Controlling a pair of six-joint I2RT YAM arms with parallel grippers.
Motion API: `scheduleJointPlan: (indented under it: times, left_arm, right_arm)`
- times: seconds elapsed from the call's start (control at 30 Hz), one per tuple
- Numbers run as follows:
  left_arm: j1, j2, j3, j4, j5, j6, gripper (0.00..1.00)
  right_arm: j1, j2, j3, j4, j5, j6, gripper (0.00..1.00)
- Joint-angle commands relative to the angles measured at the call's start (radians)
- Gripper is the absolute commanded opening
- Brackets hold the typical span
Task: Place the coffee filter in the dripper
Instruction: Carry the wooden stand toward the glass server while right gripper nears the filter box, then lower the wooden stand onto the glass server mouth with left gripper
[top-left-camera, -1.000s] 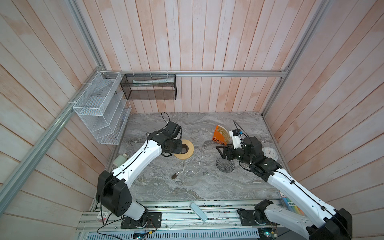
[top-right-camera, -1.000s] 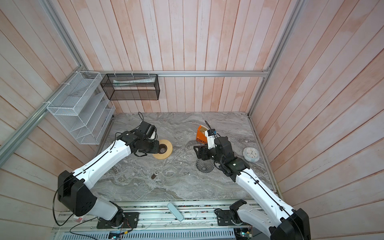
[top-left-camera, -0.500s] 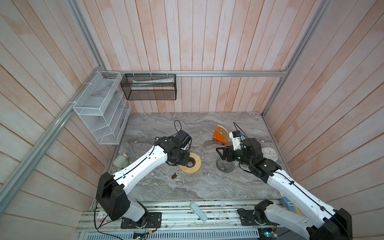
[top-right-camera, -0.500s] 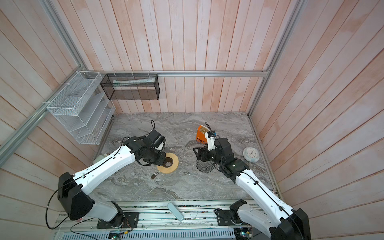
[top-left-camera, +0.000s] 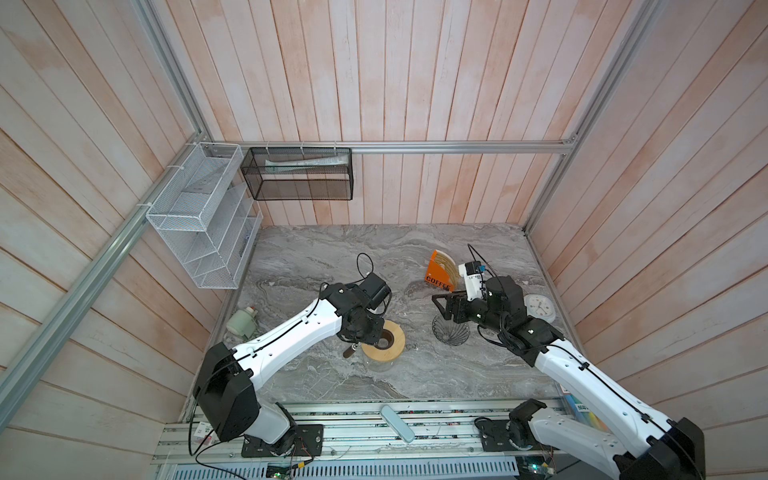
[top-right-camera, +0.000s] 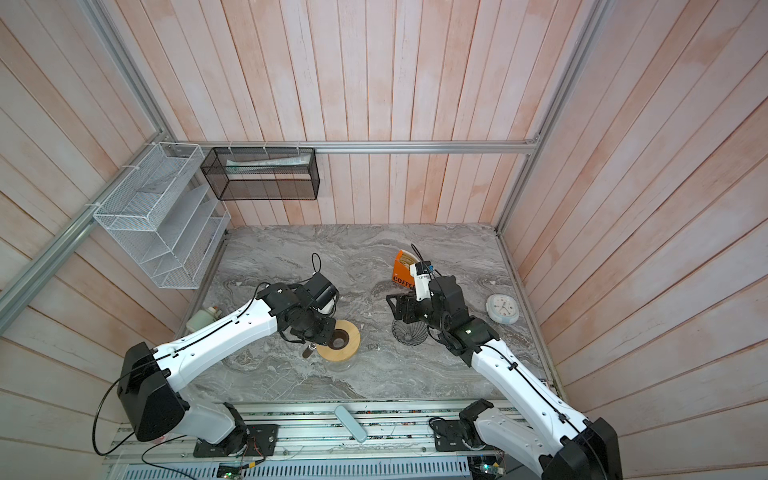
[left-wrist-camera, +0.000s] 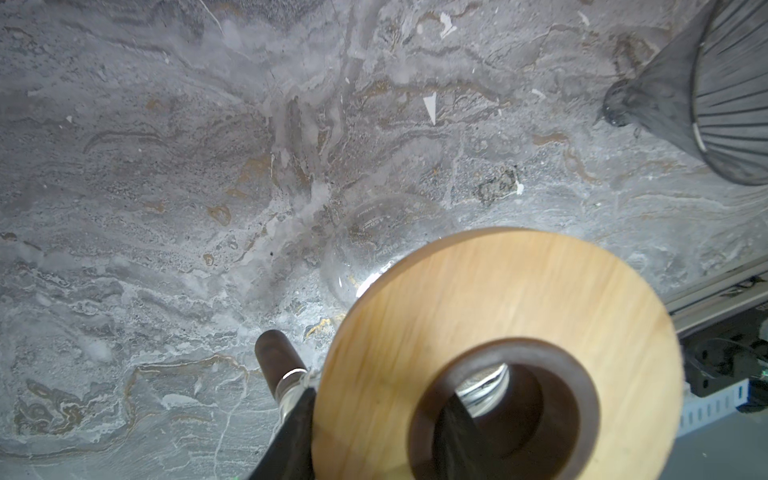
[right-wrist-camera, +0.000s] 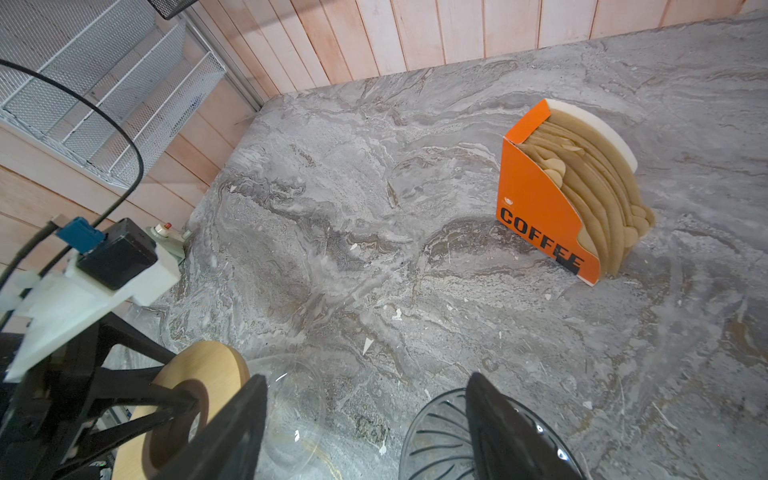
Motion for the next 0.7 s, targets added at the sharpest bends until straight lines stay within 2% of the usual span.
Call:
scheduleJointPlan:
  times: [0.0, 0.67]
  left_arm:
    - [-0.007, 0.002, -0.011, 0.034, -0.014, -0.014, 0.15]
    - [-0.007, 0.002, -0.060, 0.093, -0.038, -0.025, 0.15]
  right_arm:
    - [0.005, -0.015, -0.016, 0.010, -0.007, 0.010, 0.76]
    - [0.005, -0.019, -0.027, 0.010, 0.001, 0.013, 0.76]
